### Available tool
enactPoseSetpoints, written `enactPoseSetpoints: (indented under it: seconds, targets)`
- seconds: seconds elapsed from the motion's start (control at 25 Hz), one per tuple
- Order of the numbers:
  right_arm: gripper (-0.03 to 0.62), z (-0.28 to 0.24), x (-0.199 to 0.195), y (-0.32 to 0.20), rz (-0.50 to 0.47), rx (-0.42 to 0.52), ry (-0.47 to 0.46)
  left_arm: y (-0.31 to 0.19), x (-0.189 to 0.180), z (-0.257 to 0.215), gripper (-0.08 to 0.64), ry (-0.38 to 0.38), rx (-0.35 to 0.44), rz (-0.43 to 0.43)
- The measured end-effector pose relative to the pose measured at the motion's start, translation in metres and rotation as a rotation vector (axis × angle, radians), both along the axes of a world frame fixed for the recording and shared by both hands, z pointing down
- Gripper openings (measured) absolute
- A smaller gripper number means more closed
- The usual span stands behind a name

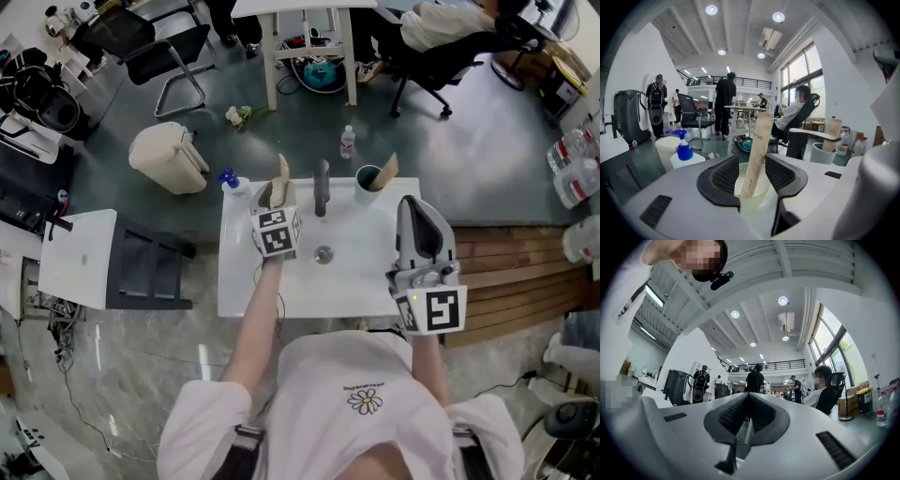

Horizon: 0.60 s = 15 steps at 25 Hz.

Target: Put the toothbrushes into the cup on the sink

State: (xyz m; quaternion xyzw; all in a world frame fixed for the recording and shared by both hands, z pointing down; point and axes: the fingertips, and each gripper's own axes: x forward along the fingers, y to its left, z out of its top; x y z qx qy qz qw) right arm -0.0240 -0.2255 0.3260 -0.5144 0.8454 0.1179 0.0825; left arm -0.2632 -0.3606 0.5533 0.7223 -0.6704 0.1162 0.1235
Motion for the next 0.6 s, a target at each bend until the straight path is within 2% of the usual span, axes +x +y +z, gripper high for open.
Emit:
enactPoseSetpoints:
  seconds: [0.36, 0.6]
  targets:
    - [0.012, 0.000, -0.010, -0.005, -0.031, 0.004, -0.013, 0.005, -0.002, -0.119, 0.166, 0.080, 0.300, 0.009]
    - [0.012, -0.003, -0.013, -0.006, -0.039, 0.014, -0.024, 0.053, 0.006, -0.203, 0.166, 0.056, 0.487, 0.026]
